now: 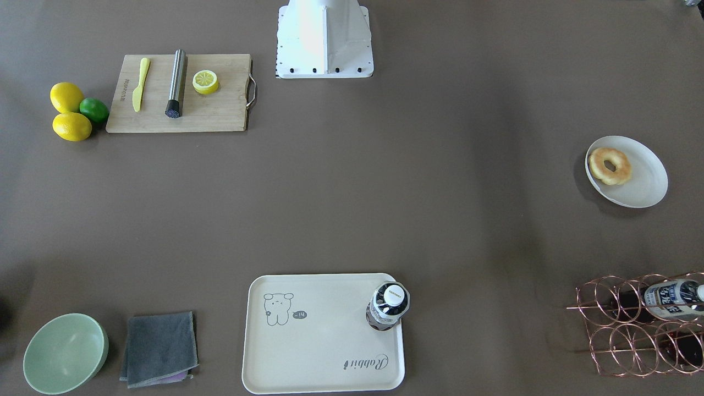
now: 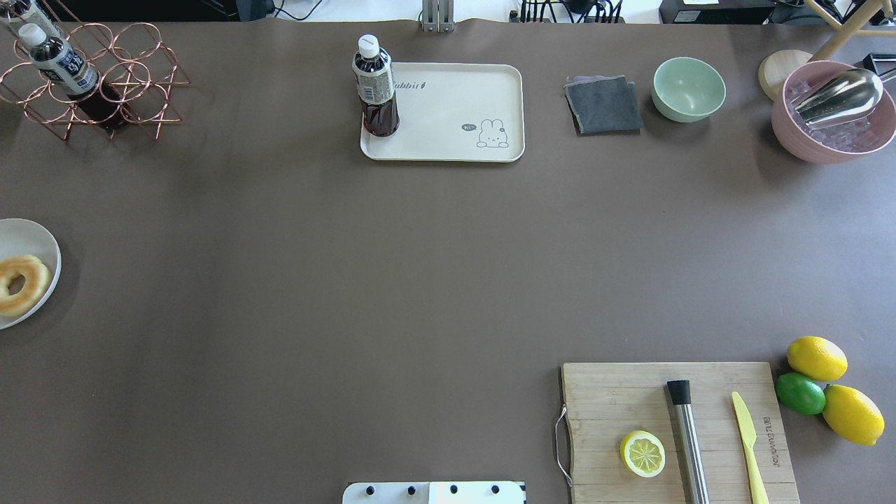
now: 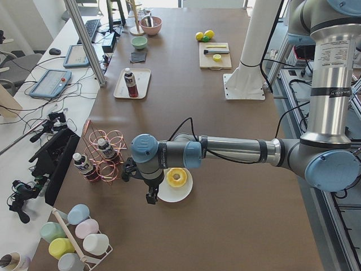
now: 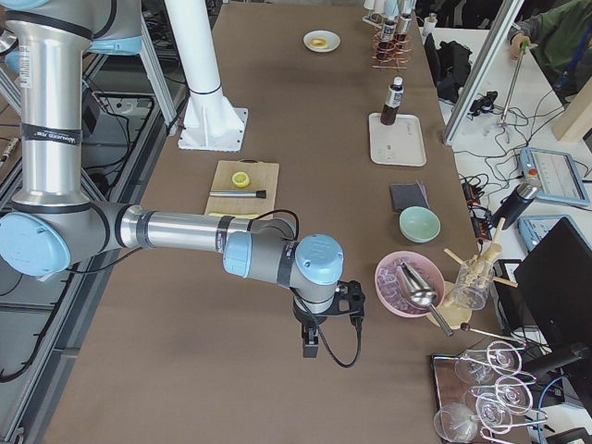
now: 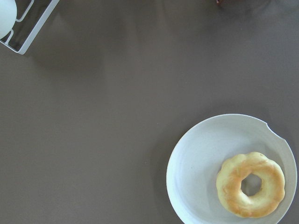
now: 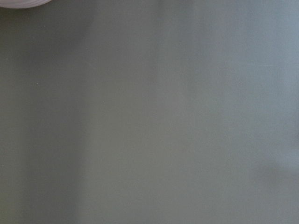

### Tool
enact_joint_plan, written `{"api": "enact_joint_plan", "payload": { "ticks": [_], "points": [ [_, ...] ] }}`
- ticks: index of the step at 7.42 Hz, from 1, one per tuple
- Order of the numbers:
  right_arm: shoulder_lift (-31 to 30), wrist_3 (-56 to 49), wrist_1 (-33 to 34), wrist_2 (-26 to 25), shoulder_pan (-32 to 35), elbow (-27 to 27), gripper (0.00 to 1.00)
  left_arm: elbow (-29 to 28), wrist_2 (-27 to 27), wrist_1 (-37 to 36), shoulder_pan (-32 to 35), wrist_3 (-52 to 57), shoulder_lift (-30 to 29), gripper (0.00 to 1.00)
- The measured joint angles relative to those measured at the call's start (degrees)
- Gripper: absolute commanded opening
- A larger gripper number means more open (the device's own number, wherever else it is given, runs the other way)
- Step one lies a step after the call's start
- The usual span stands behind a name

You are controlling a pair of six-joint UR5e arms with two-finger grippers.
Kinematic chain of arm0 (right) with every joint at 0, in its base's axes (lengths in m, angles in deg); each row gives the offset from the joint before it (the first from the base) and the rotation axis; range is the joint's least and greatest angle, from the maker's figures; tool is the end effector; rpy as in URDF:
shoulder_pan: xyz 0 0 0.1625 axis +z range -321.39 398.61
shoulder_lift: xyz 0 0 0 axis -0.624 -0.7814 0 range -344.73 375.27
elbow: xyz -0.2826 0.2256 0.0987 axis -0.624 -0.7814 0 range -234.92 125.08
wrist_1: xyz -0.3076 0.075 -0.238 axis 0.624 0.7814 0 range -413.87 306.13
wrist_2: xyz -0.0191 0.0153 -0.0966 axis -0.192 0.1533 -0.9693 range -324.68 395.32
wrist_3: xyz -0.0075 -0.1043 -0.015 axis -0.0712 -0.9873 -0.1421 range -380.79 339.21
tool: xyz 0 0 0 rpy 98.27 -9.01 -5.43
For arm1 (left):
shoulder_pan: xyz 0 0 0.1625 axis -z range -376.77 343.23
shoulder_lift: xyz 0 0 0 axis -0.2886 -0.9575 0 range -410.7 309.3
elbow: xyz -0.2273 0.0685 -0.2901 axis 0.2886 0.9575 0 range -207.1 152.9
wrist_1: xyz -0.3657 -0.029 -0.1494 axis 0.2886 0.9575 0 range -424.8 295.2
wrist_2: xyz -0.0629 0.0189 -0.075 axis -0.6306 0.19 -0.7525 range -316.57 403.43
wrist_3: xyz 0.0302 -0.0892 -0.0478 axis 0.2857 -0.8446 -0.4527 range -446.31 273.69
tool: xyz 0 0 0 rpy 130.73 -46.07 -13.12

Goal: Place donut on tray

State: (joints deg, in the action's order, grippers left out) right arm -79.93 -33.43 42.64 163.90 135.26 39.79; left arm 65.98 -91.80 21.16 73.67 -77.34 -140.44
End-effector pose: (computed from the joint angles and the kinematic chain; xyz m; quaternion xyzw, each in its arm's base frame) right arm 0.1166 -0.4171 0.6331 -0.0016 -0.3347 -0.0291 0.9419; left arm -0.0620 -0.4684 0.5955 0.0217 0.3840 0.0645 0.9208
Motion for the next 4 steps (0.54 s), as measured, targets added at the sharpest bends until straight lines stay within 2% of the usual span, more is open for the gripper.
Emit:
{"api": "enact_joint_plan", "payload": {
  "ticks": [4],
  "points": [
    [0.13,-0.02,-0.01,0.00,0.03,0.03,1.00,0.67,0.00,0.00,-0.05,0.19,1.20,0.98]
  ]
}}
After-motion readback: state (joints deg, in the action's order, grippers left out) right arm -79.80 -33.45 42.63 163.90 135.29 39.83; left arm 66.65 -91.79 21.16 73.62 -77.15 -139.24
